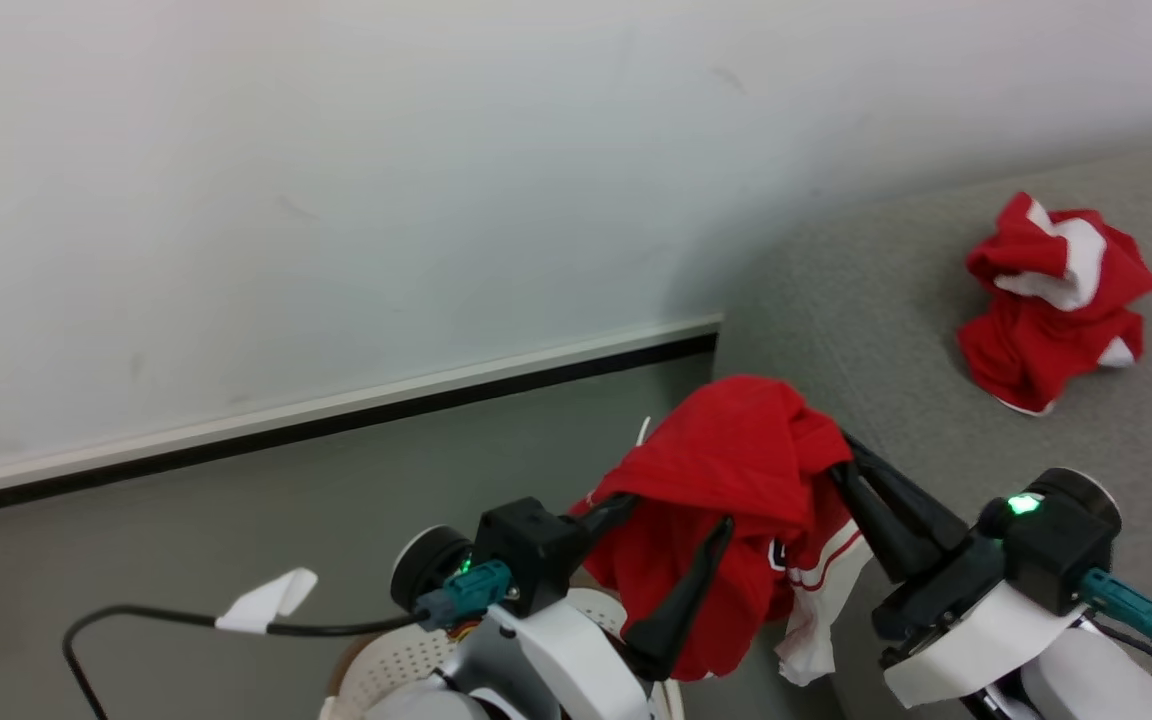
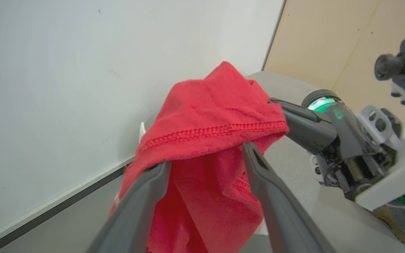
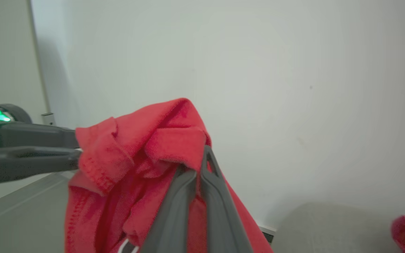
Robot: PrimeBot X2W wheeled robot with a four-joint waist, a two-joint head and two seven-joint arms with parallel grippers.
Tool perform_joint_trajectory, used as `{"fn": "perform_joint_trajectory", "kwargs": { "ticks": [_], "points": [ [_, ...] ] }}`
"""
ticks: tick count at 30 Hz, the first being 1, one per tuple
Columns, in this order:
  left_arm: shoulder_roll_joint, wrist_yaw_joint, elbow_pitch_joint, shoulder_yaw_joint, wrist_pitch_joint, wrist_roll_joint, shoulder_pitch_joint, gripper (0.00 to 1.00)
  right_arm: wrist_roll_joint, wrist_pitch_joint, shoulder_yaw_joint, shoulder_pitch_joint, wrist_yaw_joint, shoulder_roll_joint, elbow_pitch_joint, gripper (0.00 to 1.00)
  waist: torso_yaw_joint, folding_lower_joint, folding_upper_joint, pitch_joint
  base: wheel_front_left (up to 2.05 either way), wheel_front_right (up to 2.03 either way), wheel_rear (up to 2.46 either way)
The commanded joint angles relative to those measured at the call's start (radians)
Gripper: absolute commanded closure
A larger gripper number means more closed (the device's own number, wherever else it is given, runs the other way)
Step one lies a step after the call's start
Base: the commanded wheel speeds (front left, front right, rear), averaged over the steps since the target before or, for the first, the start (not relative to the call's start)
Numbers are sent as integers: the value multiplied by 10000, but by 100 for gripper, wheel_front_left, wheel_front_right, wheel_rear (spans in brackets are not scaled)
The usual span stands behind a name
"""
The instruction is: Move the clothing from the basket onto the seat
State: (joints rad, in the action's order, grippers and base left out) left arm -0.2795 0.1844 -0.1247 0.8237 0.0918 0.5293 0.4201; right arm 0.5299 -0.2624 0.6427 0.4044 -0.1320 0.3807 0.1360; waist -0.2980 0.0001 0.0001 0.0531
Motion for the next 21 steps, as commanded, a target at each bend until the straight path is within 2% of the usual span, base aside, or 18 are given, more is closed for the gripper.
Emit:
{"fn": "perform_joint_trajectory", "kwargs": {
  "ticks": [1, 6, 10, 18, 21],
  "points": [
    [0, 36, 23, -9, -28, -18, 79, 0, -64, -33, -56, -57, 26, 59, -29, 100, -950, -1, -1, 435, 0, 0, 0],
    [7, 31, 134, 132, 99, -294, 387, 0, -90, -32, -1191, -147, 26, 92, -249, 100, -1792, -1, -1, 938, 0, 0, 0],
    [19, 9, 174, 267, 290, -577, 757, 0, -180, -32, -2252, -17, 26, 92, -320, 100, -1963, -1, -1, 1601, 0, 0, 0],
    [-69, -170, 184, 408, 985, -1065, 1927, 0, -116, -31, -4279, 1632, 26, 241, 370, 100, -1406, -1, -1, 3792, 0, 0, 0],
    [-142, -219, 174, 347, 1174, -1292, 2437, 0, 44, -9, -4981, 2683, 26, 527, 914, 100, -1082, -1, -1, 4687, 0, 0, 0]
  ]
}}
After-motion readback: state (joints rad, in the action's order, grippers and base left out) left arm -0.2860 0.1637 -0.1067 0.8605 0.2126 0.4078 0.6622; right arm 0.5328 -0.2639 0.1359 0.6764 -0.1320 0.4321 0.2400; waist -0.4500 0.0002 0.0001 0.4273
